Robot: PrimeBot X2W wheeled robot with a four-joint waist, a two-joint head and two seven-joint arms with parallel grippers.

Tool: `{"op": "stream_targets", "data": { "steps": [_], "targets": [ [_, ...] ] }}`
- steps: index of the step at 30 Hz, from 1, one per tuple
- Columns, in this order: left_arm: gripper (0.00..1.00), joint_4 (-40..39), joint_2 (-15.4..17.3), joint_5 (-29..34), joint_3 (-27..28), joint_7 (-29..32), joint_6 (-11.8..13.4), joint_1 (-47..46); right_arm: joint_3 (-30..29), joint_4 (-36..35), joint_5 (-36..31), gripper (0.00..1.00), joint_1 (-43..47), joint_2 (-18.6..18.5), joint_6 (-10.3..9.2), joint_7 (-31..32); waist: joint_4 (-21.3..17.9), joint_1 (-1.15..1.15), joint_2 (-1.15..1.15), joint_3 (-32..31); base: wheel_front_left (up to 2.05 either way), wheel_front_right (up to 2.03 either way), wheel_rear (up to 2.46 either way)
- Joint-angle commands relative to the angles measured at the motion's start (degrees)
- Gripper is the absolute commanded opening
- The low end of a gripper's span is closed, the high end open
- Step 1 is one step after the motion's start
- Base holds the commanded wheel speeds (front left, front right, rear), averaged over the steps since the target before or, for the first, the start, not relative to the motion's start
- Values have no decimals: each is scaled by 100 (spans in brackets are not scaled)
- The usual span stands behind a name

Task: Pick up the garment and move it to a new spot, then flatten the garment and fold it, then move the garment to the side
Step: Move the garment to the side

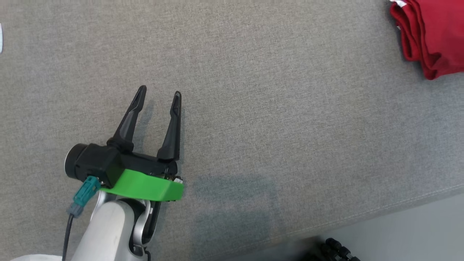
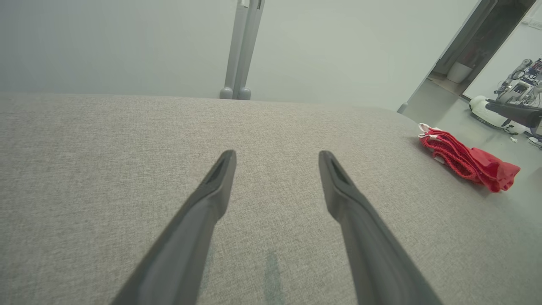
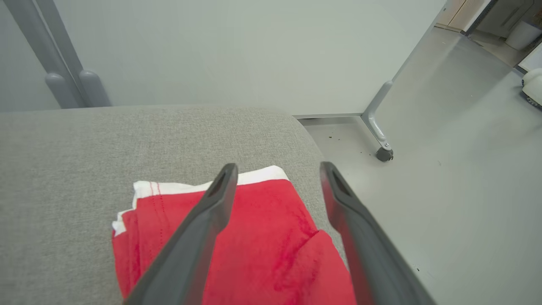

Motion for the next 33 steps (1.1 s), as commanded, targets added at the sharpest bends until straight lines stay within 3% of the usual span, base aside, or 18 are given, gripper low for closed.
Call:
{"op": "stream_targets", "data": {
  "steps": [1, 15, 25, 33],
  "targets": [
    [100, 27, 27, -32, 17, -51, 9, 58, -35, -123, -81, 100, 140, 37, -2, -25, -52, 0, 0, -162, 0, 0, 0],
    [100, 596, -84, -412, 562, -449, 197, 441, 9, -1877, -697, 100, 1219, 564, -2, -23, 109, 0, 0, -1344, 0, 0, 0],
    [100, 758, -98, -391, 948, -542, 261, 998, -607, -3084, -1317, 100, 2667, 1255, -2, -23, 424, 0, 0, -2100, 0, 0, 0],
    [100, 775, -160, -297, 1209, -541, 265, 1514, -1088, -4119, -1673, 100, 4039, 2092, -2, -24, 639, 0, 0, -2499, 0, 0, 0]
  ]
}}
